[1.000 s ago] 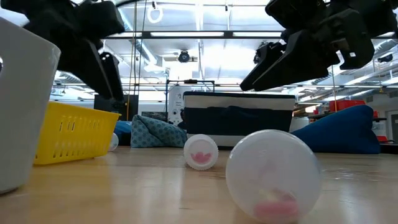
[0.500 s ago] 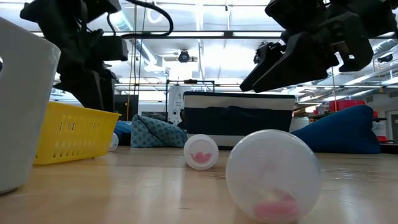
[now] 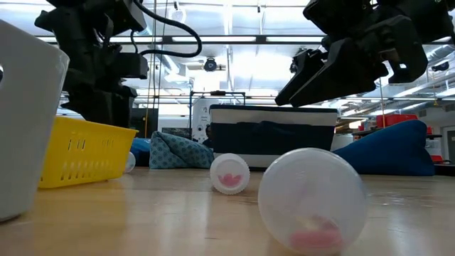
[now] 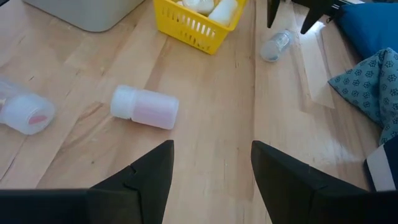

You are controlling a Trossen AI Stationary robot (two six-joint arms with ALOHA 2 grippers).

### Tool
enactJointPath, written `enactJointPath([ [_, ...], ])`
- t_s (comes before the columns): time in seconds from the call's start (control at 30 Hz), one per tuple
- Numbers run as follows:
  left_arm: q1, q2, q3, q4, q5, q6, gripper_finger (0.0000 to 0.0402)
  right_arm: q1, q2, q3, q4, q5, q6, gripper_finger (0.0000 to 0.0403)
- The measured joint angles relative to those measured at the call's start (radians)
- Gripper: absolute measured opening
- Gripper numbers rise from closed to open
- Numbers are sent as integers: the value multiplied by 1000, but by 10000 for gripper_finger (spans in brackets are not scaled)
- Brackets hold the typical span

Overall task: Pick & place medical supplies in basket/bin
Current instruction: Put the top white pill bottle into the gray bin

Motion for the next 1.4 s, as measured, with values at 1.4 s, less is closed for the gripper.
enactJointPath([
  [1.4,-5,113,0,173,-28,42,146,0,0,0,-13,28,5,221],
])
